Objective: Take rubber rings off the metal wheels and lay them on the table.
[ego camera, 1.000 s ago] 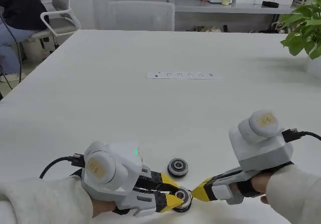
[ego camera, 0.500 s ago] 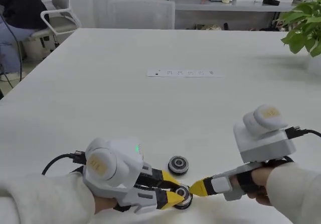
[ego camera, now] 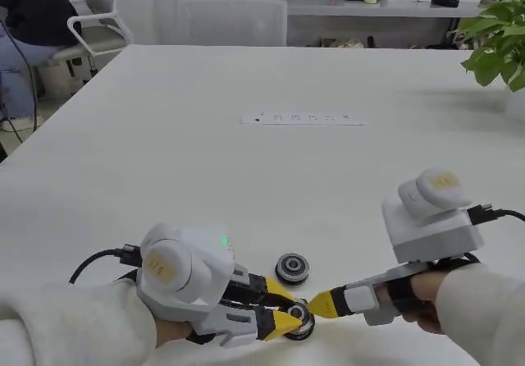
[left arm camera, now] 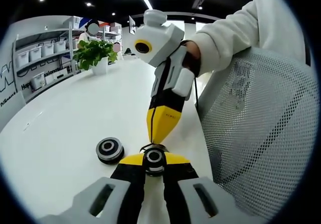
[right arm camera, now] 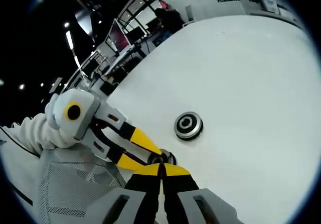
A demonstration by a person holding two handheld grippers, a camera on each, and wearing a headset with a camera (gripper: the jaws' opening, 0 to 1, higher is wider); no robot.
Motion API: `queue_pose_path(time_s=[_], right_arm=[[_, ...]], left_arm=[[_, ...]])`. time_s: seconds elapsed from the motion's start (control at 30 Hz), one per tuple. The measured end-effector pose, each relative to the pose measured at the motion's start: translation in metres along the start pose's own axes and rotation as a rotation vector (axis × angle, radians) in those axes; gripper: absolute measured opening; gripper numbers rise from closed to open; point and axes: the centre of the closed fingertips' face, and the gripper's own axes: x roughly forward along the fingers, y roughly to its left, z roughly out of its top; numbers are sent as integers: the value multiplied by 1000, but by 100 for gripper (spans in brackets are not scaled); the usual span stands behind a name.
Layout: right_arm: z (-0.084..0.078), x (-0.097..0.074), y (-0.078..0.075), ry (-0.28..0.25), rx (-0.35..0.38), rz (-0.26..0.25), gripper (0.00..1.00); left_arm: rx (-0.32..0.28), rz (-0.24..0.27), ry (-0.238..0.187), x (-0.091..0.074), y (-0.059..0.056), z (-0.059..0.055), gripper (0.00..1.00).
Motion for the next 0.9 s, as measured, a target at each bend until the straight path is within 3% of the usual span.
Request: queue_pose_path(time_s=[0.37,0.9], right_arm=[[1,1,2,-4,-45,7,0],[4,0,7,-20,-11,41,0]], left_arm=[[-15,1,-7,0,0,0,7],[-24,0,-19,0,0,0,7]])
